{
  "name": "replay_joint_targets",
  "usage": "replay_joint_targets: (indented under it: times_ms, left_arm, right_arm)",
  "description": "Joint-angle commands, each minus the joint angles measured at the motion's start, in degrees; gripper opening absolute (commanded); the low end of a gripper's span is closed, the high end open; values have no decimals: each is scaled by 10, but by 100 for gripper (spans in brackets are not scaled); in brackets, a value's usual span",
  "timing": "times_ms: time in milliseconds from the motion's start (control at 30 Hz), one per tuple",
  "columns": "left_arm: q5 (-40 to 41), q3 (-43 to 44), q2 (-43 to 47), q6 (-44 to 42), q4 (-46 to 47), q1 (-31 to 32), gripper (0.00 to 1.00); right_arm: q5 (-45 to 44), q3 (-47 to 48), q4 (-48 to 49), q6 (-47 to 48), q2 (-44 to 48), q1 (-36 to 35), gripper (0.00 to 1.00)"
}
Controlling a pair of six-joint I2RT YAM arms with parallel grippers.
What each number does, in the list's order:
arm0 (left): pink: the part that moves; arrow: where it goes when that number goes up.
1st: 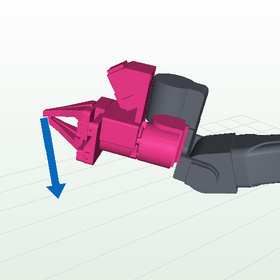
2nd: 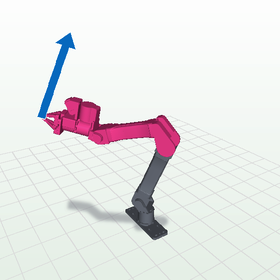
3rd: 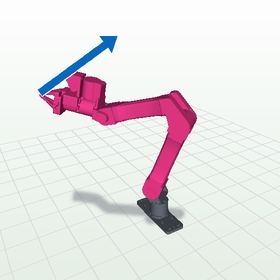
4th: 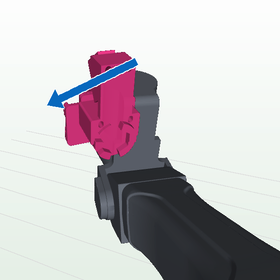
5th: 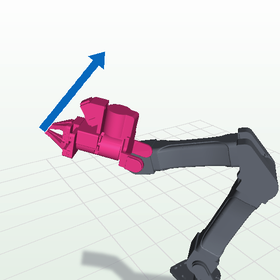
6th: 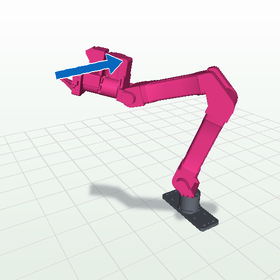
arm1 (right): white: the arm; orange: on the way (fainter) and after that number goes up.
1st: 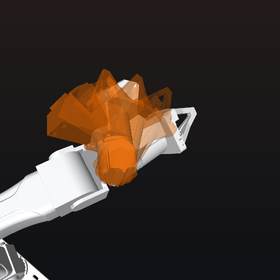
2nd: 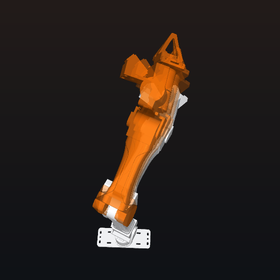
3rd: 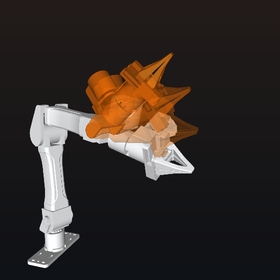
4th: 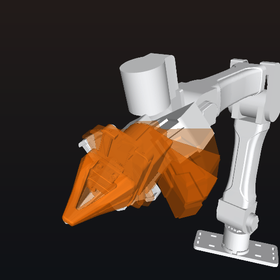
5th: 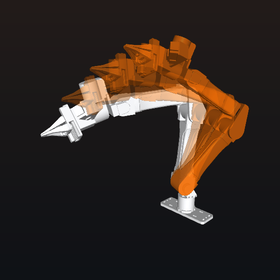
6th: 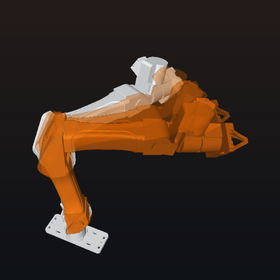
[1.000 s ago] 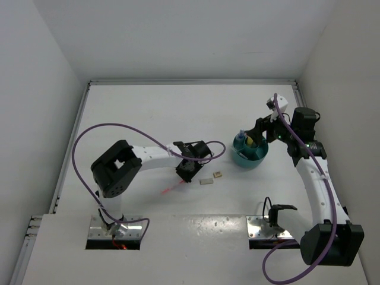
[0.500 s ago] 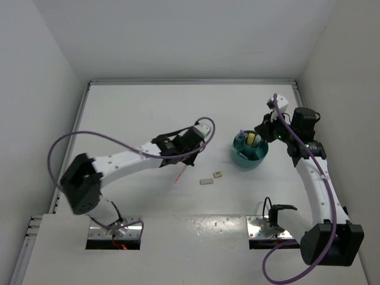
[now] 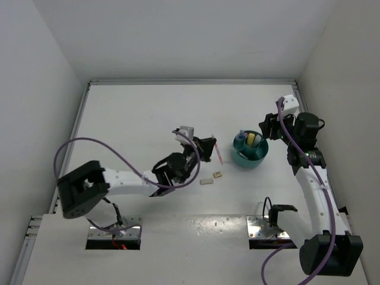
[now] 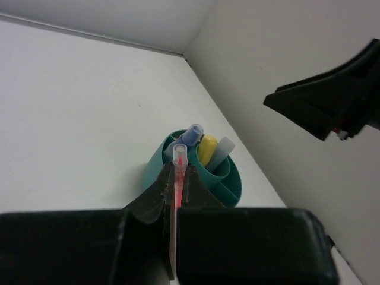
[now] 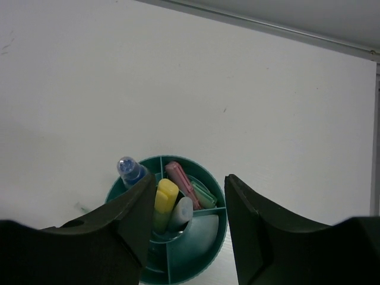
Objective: Sort the stationery into containers
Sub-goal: Place the pen in the storage box.
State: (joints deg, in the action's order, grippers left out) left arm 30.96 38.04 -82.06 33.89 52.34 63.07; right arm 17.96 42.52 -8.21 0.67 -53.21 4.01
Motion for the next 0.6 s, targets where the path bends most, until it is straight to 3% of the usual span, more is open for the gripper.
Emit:
replay_joint_targets:
  times_ms: [0,167,567]
  left_arm:
    - [64,61,-61,42,215,20,0]
    - [74,173,-151,5,201,40,0]
    - [82,279,-260,-44,120,52,0]
  right_arm:
    - [-14,-2,41,-14,1,2,50]
    - [-20,-2,41,-14,1,7,50]
    - [-39,-7,46,-19,7,18,50]
